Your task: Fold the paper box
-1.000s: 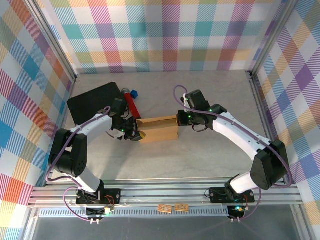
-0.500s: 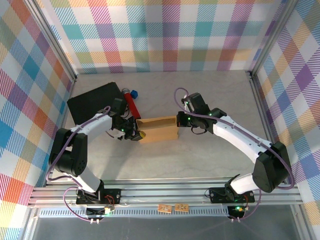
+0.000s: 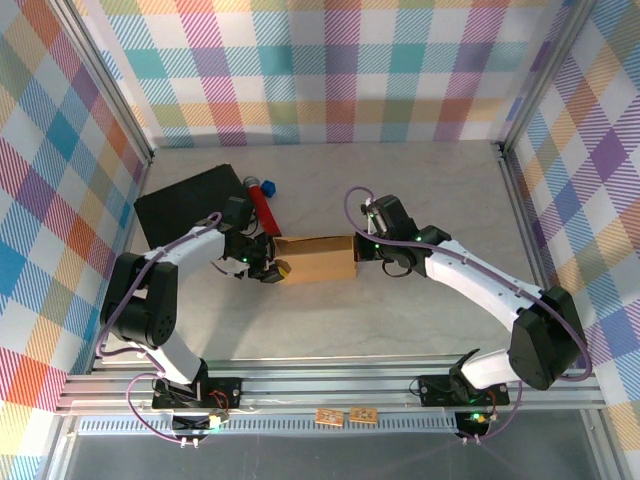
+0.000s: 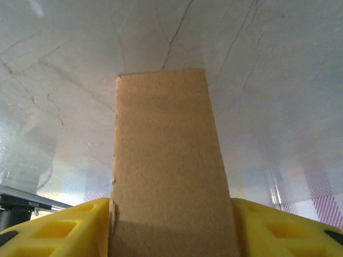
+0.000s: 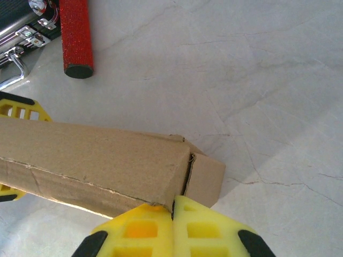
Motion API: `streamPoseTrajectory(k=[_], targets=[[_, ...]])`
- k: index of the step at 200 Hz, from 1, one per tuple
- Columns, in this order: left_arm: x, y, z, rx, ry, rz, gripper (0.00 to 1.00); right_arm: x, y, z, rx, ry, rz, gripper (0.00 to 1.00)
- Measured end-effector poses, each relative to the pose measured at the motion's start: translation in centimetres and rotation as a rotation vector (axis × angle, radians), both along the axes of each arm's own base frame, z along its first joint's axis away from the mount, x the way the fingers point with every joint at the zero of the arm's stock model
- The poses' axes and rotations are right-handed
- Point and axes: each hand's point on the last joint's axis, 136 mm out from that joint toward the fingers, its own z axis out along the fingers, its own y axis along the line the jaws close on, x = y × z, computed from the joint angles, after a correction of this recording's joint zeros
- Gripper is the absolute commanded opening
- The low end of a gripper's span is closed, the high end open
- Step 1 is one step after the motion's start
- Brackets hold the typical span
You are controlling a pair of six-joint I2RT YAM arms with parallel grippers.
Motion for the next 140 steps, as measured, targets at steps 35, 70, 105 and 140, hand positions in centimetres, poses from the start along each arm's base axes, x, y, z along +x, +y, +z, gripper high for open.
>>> streamPoseTrajectory(k=[35,70,105,140], targets=[[0.4,1.1,-0.3,0.026,-0.014,0.008,0.72,0.0,-0.2,0.0,-0.012,-0.011,0.008,0.0],[0.8,2.9,0.4,0.072,-0.061,-0.011,0.77,-0.1,-0.2,0.0,-0.017,-0.011,0.012,0.0],[3.3,4.4,6.4,0.215,-0.299,-0.229,0.71,-0.1,-0.2,0.2,-0.032,0.008,0.012,0.0],[3.5,6.5,12.9,0.483,-0.594,-0.558,0.51,0.2,0.0,0.2,-0.051,0.026,0.018,0.0]])
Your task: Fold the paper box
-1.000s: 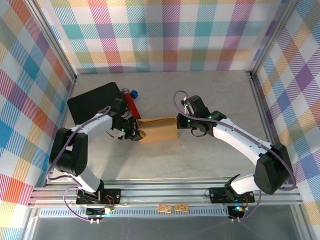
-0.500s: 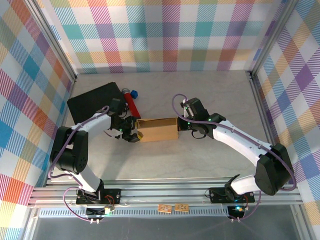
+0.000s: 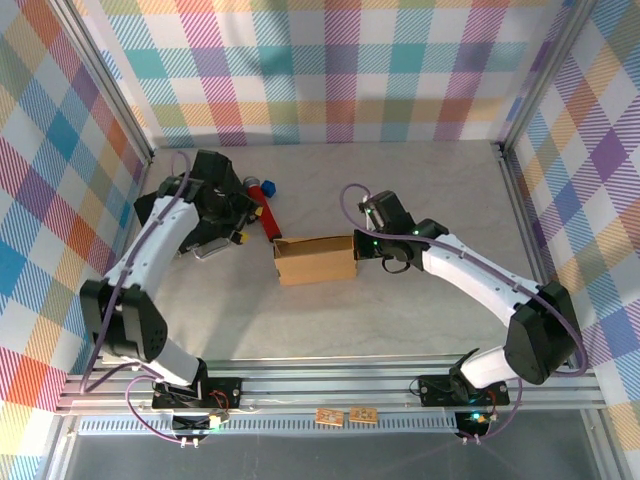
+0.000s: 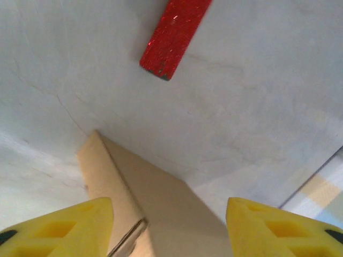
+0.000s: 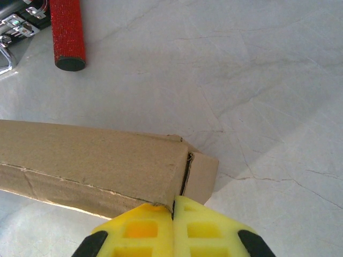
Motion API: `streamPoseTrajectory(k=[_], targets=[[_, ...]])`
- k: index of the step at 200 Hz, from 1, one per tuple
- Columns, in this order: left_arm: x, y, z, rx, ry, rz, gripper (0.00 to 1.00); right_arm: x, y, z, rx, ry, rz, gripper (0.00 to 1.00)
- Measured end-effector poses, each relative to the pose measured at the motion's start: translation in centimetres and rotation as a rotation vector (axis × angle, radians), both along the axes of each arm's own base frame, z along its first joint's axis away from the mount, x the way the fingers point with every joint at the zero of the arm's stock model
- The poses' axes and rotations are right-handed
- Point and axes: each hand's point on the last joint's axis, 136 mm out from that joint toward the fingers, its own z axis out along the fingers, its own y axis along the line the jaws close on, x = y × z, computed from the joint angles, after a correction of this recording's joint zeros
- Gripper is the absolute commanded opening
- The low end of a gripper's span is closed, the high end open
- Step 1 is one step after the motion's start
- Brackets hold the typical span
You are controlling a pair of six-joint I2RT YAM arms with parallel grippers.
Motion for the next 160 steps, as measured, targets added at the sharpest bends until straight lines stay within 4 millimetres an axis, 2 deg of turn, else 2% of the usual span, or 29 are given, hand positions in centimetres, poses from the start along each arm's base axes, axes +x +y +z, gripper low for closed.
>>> streamPoseTrajectory(k=[15,32,67,104,160], targets=[[-1.9,-0.1,1.5,0.084,-0.083,-0.14,0.46,0.1,0.1,0.1,-0.007,0.004,0.003,0.0],[-4.1,-1.0,2.5,0.147,-0.16,-0.297,0.42,0.2,0.1,0.1,-0.014,0.011,0.006,0.0],[-6.5,-3.4,2.4,0.231,-0.247,-0.544,0.44,0.2,0.1,0.0,-0.021,0.016,0.01,0.0],[-6.9,-4.4,1.3,0.301,-0.261,-0.667,0.44,0.1,0.1,0.0,-0.025,0.019,0.013,0.0],[-5.8,-5.0,-0.9,0.399,-0.242,-0.749,0.42,0.1,0.1,0.0,-0.026,0.019,0.013,0.0]])
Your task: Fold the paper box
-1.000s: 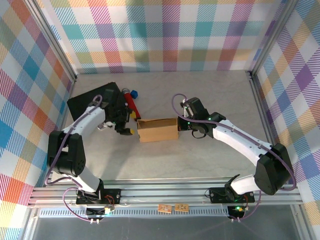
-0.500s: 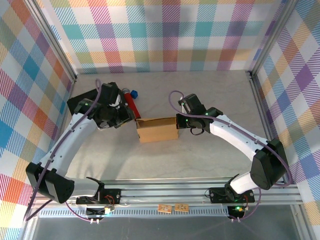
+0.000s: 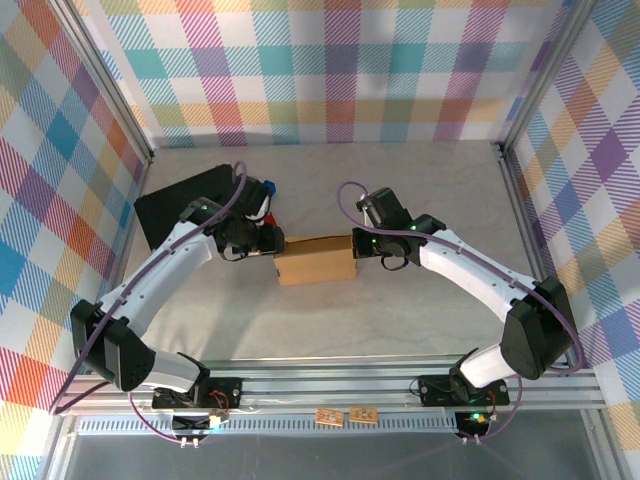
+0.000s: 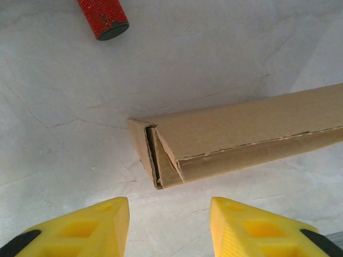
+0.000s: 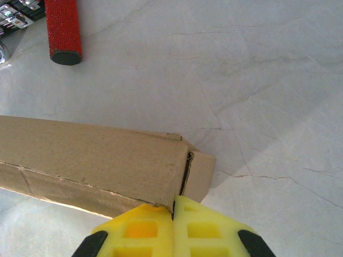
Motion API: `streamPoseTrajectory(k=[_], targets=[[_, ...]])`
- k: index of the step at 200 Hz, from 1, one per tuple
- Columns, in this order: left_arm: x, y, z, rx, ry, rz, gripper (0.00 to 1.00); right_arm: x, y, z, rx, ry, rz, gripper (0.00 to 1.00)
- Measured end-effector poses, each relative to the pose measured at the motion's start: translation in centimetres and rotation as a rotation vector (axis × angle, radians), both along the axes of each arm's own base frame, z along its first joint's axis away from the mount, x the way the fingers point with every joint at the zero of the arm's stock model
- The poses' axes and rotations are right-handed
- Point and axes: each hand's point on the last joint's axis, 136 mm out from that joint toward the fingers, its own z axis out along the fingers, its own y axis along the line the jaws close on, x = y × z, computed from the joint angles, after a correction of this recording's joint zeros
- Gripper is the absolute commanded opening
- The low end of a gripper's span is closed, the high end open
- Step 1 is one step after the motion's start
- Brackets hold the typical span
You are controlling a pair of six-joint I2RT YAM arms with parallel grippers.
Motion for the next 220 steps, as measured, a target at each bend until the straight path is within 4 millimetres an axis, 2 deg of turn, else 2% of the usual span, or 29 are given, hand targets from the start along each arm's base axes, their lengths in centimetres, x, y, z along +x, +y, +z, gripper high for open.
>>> streamPoseTrajectory(k=[103,220], targets=[[2.1,-0.7,-1.3,0.062,-0.052,-0.006,0.3,0.0,0.0,0.0,0.002,0.002,0.002,0.0],[2.5,0.0,-1.3,0.13,-0.084,-0.025,0.12,-0.1,0.1,0.0,0.004,0.003,0.004,0.0]])
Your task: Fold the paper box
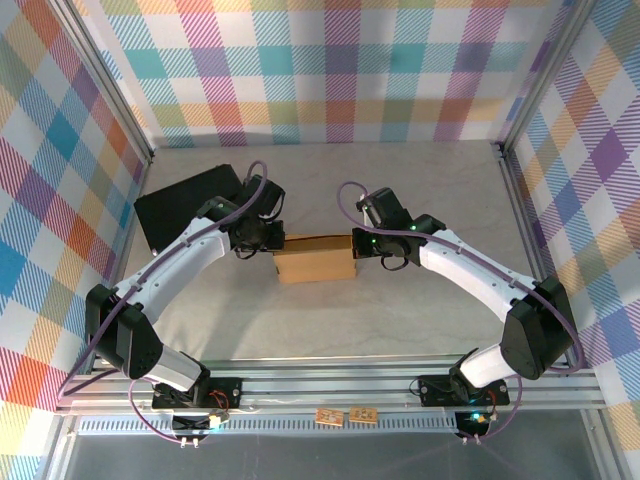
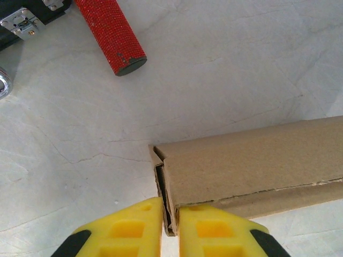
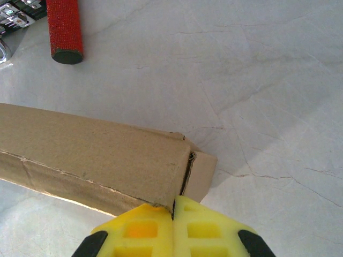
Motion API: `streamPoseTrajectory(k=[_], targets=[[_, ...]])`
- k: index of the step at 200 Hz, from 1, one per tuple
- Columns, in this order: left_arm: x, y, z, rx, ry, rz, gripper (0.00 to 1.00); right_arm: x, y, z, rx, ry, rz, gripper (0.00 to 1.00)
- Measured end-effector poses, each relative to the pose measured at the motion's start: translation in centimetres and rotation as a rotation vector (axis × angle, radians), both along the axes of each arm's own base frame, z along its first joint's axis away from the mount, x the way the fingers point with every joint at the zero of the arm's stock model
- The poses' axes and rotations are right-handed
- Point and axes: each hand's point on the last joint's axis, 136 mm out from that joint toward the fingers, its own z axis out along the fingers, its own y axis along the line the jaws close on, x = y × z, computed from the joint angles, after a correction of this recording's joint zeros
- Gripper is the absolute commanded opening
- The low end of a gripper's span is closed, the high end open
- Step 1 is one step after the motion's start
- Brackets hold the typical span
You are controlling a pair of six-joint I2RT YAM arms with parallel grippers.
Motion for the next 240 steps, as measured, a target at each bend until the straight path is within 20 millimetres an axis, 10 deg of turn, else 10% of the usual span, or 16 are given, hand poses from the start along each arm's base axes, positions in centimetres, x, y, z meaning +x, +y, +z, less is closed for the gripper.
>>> streamPoseTrajectory(k=[132,200,240], targets=[[-0.5,-0.2,-1.7,0.0,0.006,0.011,0.0,-0.1,0.0,-0.1,0.0,0.007,0.003,0.0],[-2.2,0.7,0.6,-0.107,0.024,0.196,0.67,-0.3,-0.1,-0.4,0.0,-0.025,0.027,0.0],[-2.9,1.9,3.5,-0.359,0.096,0.553,0.74,-0.4,-0.2,-0.4,-0.003,-0.039,0.041,0.0]])
